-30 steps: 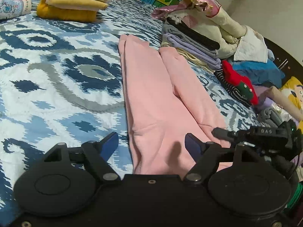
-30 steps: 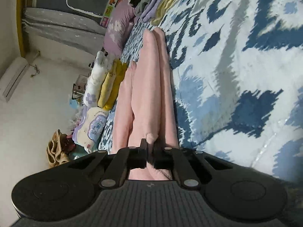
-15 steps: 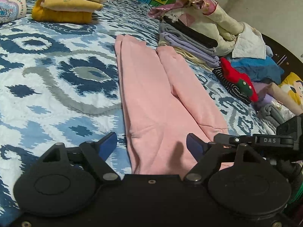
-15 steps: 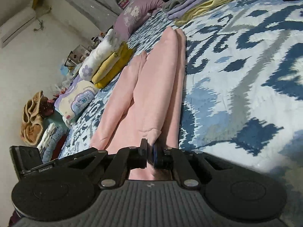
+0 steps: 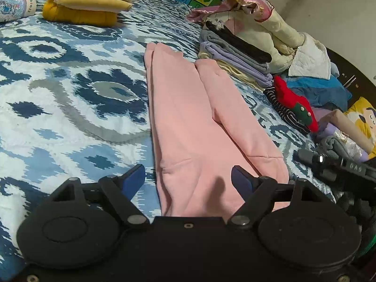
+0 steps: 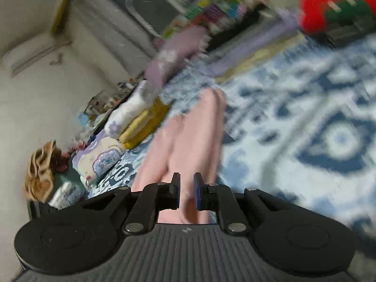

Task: Fold clothes
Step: 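Fold the held strip end over toward the collar with both grippers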

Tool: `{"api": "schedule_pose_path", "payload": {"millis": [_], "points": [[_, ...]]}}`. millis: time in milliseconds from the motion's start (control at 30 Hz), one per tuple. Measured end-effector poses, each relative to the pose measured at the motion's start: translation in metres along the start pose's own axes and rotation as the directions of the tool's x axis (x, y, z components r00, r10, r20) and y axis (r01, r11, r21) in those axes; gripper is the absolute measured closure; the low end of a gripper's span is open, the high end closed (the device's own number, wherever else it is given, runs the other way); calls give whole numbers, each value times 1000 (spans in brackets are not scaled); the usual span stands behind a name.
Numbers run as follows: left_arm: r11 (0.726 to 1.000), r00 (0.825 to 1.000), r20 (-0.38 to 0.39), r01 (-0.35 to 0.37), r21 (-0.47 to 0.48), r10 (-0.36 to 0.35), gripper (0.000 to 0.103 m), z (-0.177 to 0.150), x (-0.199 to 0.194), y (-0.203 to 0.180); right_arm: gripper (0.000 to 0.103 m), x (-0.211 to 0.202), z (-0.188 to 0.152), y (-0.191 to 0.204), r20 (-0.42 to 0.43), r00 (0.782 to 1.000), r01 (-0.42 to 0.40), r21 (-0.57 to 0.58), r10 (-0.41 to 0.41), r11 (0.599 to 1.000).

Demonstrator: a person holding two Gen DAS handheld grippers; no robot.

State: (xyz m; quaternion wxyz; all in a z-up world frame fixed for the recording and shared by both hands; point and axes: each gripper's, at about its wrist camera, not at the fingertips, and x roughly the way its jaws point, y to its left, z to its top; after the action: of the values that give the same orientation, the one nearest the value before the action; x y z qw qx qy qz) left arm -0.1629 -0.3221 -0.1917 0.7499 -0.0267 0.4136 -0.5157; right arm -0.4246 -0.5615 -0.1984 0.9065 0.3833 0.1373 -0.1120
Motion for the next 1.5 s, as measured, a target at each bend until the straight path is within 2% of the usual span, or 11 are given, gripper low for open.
{"api": "schedule_pose_path", "payload": {"millis": [100, 200, 500, 567, 733, 933, 1033, 1133, 1200, 1300, 1500], "points": [[1000, 1000, 1, 3, 3, -3, 23, -1, 0, 1, 89, 22, 0, 12, 15, 1000, 14, -79, -13, 997], [1000, 1000, 0, 7, 12, -7, 23, -2, -1, 1, 91, 51, -15, 7, -120, 981, 133, -153, -152, 979], [998, 999, -4, 40, -51, -41, 23, 0, -8, 10, 87, 22, -15, 15, -59, 983, 167, -112, -174, 980], [989, 998, 1, 66, -130, -66, 23, 1, -12, 18, 68, 8, -17, 3, -56, 983, 176, 7, -175, 984], [944, 993, 26, 114, -310, -111, 23, -2, -22, 36, 65, 0, -27, -37, -80, 995, 78, 372, -52, 925], [912, 994, 46, 110, -396, -100, 24, -13, -30, 37, 65, 6, -48, -23, -139, 990, 67, 413, -9, 908], [912, 995, 45, 98, -399, -87, 29, -15, -28, 30, 71, 8, -53, -15, -123, 991, 87, 376, -44, 922], [905, 996, 30, 94, -414, -90, 57, -21, -20, 24, 89, 9, -59, -14, -100, 991, 121, 376, -89, 919], [912, 998, 12, 64, -404, -65, 93, -24, -16, 21, 91, 9, -60, -14, -97, 991, 126, 362, -97, 924], [893, 998, 5, 53, -446, -57, 96, -31, -19, 22, 93, 7, -60, -10, -99, 990, 131, 336, -103, 933], [906, 998, -46, 29, -422, -53, 88, -39, -28, 18, 92, -7, -66, 7, -153, 980, 163, 247, -128, 955]]}}
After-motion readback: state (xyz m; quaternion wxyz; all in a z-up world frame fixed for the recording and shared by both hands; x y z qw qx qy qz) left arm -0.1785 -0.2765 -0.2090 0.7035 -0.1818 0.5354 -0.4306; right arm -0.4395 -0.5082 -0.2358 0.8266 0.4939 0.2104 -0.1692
